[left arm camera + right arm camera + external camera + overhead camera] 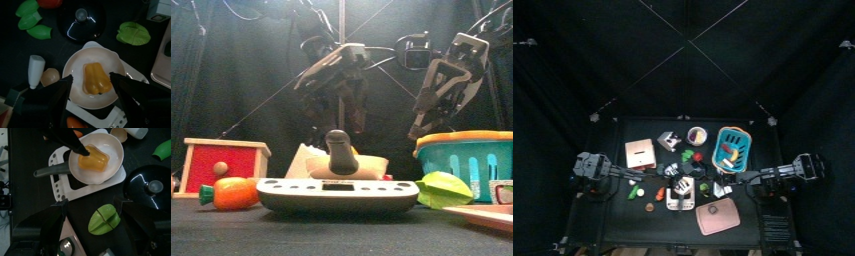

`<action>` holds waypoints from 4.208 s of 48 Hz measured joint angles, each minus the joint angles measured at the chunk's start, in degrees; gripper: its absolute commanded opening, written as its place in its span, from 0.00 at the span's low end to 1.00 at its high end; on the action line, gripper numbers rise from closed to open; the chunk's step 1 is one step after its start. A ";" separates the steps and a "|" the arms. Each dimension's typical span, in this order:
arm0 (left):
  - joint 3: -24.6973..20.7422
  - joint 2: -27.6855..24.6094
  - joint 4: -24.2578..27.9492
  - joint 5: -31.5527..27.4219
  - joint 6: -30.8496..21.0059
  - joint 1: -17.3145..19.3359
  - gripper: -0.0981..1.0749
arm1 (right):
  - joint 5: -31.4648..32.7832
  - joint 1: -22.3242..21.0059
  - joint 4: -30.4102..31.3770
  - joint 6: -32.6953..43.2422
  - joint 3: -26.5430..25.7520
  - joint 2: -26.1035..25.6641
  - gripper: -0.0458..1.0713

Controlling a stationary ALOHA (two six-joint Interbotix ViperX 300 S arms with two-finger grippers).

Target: Straighten drawer

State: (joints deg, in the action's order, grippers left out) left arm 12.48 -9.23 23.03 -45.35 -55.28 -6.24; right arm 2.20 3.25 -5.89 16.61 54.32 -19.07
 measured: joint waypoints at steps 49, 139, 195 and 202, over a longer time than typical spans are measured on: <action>40.34 36.39 12.39 24.70 -24.52 -6.24 0.88 | -1.05 -4.57 10.99 -0.18 -17.23 9.40 0.79; 52.29 59.94 19.51 3.60 -49.48 -6.33 0.88 | 6.06 -16.44 7.38 0.00 -61.17 45.79 0.41; 55.37 64.86 11.34 -24.61 -44.21 5.36 0.69 | 10.90 -19.95 6.50 0.00 -58.45 45.79 0.41; 57.30 64.78 10.99 -18.98 -44.30 7.21 0.69 | 10.90 -19.95 6.59 0.00 -59.59 46.76 0.41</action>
State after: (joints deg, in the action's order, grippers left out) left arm 69.79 55.55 34.01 -64.34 -99.58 0.97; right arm 13.10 -16.70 0.70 16.61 -5.27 27.69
